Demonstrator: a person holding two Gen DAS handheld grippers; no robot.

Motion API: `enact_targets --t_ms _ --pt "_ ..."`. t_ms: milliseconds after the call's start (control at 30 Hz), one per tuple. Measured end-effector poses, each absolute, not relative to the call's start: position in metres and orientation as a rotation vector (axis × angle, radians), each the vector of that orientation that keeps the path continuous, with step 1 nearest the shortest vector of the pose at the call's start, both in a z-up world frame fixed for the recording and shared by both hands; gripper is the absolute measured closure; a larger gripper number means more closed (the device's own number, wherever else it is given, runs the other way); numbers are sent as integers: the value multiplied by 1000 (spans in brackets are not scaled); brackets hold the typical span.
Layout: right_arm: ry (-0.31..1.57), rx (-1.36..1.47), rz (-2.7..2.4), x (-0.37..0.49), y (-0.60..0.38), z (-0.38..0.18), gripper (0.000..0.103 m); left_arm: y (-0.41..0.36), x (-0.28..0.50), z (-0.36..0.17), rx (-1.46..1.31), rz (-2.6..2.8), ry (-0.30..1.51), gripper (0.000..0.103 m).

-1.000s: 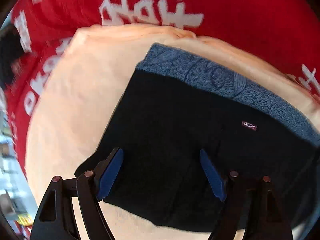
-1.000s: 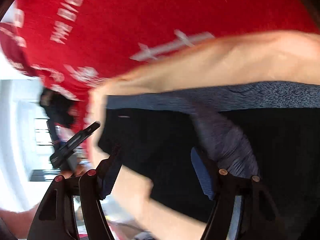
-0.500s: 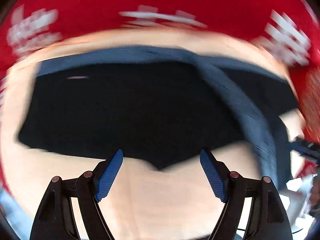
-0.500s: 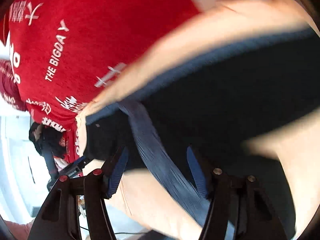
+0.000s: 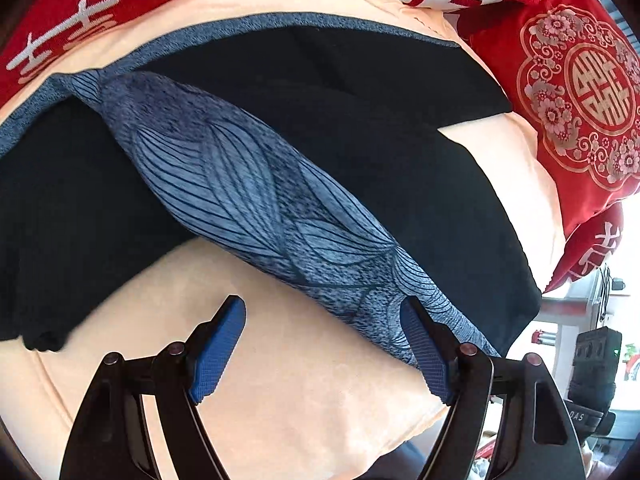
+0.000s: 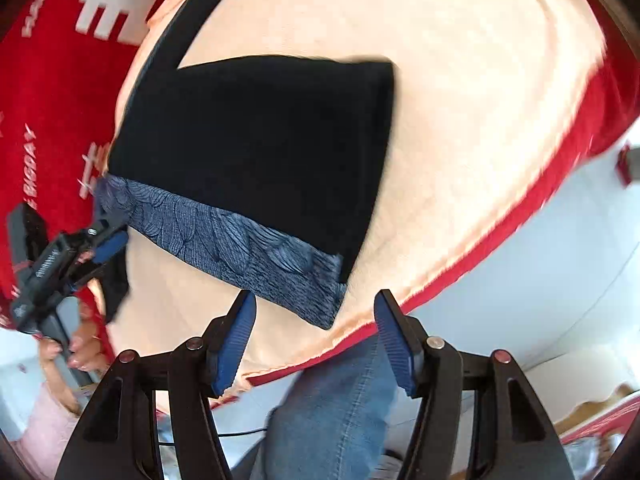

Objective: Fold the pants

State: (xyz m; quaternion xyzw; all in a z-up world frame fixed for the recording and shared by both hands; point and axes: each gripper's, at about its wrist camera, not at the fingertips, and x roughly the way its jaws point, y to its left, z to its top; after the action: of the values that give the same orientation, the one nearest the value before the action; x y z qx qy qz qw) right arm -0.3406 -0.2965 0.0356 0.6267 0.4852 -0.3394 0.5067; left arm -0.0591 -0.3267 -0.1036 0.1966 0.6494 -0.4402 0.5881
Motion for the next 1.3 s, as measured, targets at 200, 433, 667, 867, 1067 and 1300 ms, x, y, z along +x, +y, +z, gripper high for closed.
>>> enact_targets --t_ms 200,433,667,867,1067,1300 --pt "1087 1610 -730 -349 -308 18 58 -334 -72 -105 452 -1027 1485 26" --pt "1003 1583 -554 -322 -359 65 87 -355 -65 -84 311 -1048 1552 69" --pt "982 1367 -422 -253 -508 123 87 -425 -21 -38 237 -1023 1404 69" --pt "1110 1201 -436 -173 -607 92 83 -442 30 -11 328 -847 1247 21" --pt "1349 941 -482 -136 -640 56 35 -411 54 -22 371 -625 1226 21" --pt "1380 912 -587 -165 -624 64 33 -368 58 -76 454 -405 1306 21"
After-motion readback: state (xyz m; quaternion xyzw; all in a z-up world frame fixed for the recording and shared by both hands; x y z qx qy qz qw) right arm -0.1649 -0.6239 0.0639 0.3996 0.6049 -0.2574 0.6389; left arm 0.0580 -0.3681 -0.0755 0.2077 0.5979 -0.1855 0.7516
